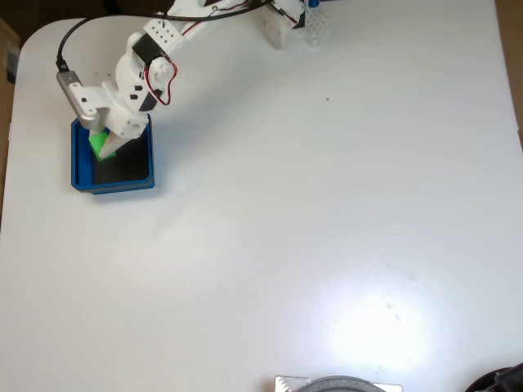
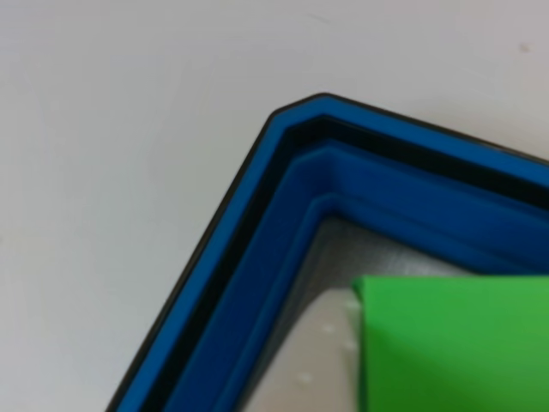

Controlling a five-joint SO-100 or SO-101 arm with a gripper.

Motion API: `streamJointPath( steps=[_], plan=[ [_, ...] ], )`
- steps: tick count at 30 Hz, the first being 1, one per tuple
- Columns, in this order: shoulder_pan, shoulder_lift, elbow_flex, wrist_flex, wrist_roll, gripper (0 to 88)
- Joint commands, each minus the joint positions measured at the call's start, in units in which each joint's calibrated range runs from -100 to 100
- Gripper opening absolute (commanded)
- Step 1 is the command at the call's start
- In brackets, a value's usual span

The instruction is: Pick up green cube and drop it in the blue box

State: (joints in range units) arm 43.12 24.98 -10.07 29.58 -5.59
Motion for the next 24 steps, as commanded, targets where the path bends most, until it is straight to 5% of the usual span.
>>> streamJointPath(
  steps=[1, 18, 24],
  plan=[
    [0.54, -0.98, -3.94, -1.17, 0.2, 1.5],
    [0.62, -1.23, -3.76, -0.84, -0.05, 2.0],
    [0.62, -1.32, -3.76, -0.84, 0.15, 11.3]
  ],
)
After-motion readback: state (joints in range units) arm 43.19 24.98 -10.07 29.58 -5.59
